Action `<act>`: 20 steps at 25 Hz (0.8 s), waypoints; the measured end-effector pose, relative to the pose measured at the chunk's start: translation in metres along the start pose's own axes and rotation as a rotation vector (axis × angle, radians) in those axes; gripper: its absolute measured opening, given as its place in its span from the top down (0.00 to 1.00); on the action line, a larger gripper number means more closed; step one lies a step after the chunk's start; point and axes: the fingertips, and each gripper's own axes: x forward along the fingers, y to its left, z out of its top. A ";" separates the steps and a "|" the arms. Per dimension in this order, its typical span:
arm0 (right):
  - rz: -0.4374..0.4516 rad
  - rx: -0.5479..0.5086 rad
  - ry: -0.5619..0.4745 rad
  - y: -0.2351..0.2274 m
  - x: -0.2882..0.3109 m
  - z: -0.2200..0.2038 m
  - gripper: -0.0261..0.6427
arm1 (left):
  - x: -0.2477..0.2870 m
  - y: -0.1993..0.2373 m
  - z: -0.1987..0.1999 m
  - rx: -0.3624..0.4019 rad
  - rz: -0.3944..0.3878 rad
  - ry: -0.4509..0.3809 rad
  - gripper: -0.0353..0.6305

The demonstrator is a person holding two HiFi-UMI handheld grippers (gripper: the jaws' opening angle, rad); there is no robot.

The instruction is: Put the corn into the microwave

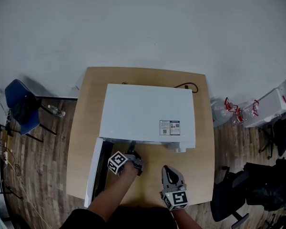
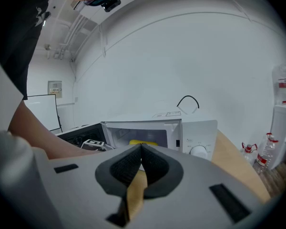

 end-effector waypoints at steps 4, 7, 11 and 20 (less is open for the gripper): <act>0.004 0.001 -0.002 0.006 -0.007 0.001 0.87 | -0.005 -0.002 -0.011 0.007 0.013 0.042 0.81; 0.004 0.005 0.000 0.008 -0.013 -0.001 0.87 | -0.001 -0.006 -0.013 0.013 0.013 0.057 0.88; 0.004 0.013 0.014 0.006 -0.018 -0.007 0.87 | 0.007 -0.004 -0.016 0.038 0.033 0.084 0.88; 0.001 0.028 0.033 -0.008 -0.014 -0.012 0.87 | 0.017 0.001 -0.016 0.061 0.044 0.091 0.88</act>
